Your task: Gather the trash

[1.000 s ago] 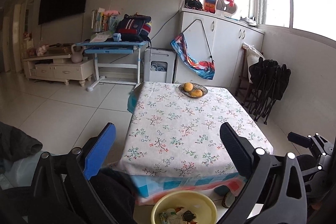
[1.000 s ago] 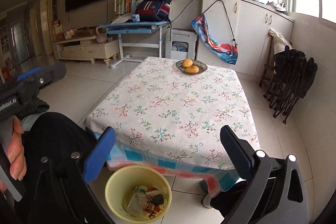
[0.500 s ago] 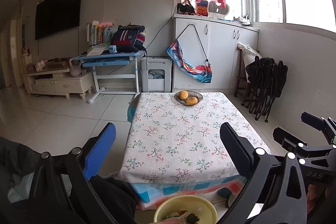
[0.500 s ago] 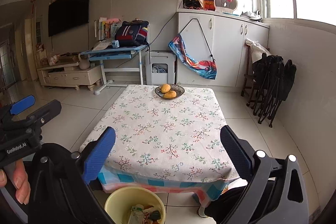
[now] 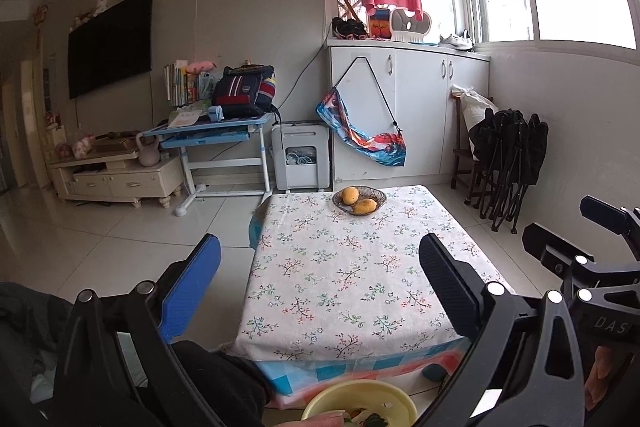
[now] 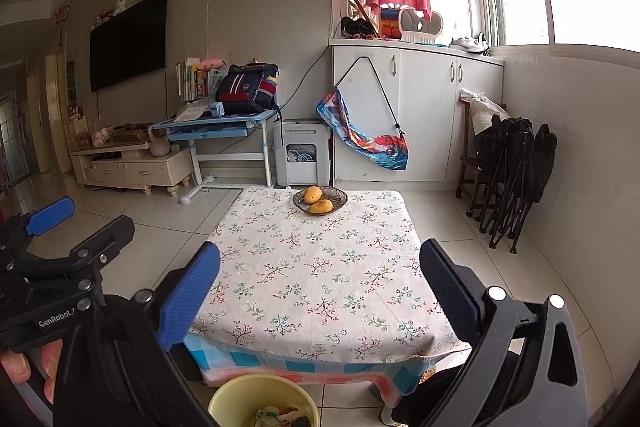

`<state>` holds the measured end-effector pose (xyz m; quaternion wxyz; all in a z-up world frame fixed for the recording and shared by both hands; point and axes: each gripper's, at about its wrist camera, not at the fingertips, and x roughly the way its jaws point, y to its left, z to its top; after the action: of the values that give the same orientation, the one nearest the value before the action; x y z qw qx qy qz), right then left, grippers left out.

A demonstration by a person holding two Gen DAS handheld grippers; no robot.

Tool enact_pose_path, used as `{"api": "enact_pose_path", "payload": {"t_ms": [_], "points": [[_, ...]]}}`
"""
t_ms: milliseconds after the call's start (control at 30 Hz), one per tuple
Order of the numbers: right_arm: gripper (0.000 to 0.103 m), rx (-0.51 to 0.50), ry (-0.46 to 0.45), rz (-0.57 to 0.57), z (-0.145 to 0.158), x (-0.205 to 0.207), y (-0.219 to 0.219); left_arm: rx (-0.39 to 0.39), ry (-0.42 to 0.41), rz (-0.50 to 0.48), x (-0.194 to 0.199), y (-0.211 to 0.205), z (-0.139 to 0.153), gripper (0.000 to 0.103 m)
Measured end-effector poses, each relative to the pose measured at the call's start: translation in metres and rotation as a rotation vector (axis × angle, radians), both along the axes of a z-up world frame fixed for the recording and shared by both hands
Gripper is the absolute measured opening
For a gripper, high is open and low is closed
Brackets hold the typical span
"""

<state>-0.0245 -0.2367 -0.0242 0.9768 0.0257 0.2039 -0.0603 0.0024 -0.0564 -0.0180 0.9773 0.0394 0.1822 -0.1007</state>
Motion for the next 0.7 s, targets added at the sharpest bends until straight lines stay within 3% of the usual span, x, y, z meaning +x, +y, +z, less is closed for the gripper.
{"api": "enact_pose_path", "payload": {"t_ms": [233,700], "points": [[0.096,0.007,-0.023,-0.008,0.004,-0.003,-0.002,0.041,0.005,0.069,0.001,-0.003,0.008,0.096],[0.096,-0.003,-0.063,0.000,0.014,-0.003,0.009,0.068,-0.010,0.099,-0.008,-0.004,0.021,0.096]]}}
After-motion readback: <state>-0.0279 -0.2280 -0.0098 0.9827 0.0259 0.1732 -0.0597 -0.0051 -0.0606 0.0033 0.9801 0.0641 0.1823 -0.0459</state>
